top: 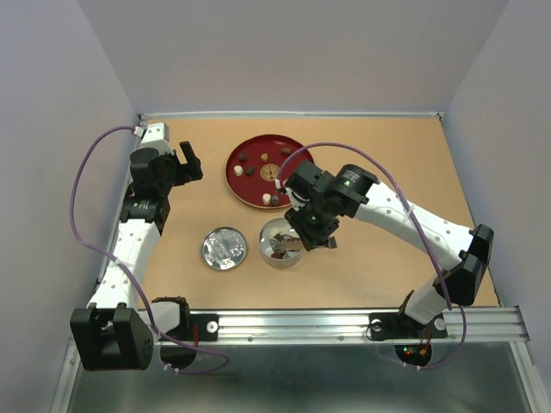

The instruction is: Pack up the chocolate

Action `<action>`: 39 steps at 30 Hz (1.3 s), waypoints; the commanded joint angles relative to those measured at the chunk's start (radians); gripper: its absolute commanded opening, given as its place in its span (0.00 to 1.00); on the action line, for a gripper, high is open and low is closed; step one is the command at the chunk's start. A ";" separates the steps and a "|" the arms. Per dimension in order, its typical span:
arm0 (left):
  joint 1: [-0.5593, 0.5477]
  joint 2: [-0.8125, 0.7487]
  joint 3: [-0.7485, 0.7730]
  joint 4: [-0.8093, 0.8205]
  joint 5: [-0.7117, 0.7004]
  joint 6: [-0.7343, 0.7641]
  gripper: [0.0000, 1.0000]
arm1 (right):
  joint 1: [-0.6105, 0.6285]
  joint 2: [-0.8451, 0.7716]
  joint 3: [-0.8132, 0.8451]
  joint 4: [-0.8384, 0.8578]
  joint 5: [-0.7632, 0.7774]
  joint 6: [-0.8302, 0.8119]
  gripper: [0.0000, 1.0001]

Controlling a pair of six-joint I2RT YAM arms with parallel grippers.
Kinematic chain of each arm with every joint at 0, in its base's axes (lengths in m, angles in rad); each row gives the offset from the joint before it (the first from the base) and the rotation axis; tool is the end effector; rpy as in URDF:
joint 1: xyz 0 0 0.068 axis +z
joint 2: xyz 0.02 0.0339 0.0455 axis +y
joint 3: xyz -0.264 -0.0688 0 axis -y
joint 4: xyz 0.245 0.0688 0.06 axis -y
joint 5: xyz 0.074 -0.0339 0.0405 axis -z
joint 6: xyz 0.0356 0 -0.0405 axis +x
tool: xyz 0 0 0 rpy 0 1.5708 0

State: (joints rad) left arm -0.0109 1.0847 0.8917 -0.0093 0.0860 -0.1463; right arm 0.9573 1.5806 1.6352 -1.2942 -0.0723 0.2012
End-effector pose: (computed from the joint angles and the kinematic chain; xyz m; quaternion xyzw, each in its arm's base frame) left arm 0.2558 -0.0058 0.3368 -0.0253 0.7742 -0.0828 0.6269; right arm 0.1704 0.2464 0.3472 -0.3694 0.9139 0.1200 0.1183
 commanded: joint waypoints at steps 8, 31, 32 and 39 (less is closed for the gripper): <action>0.003 -0.011 0.013 0.025 0.000 0.010 0.99 | 0.008 -0.037 0.158 0.047 0.092 0.040 0.42; 0.003 -0.014 0.013 0.026 0.020 0.004 0.99 | -0.068 0.257 0.294 0.424 0.456 -0.097 0.40; 0.003 -0.017 0.015 0.028 0.023 0.002 0.99 | -0.072 0.269 0.302 0.443 0.459 -0.105 0.40; 0.003 -0.011 0.013 0.031 0.037 -0.001 0.99 | -0.112 0.375 0.360 0.532 0.506 -0.129 0.41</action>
State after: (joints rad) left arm -0.0109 1.0847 0.8917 -0.0097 0.1036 -0.1471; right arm 0.8680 1.9461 1.8931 -0.8757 0.3687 0.0998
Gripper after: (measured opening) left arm 0.986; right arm 0.406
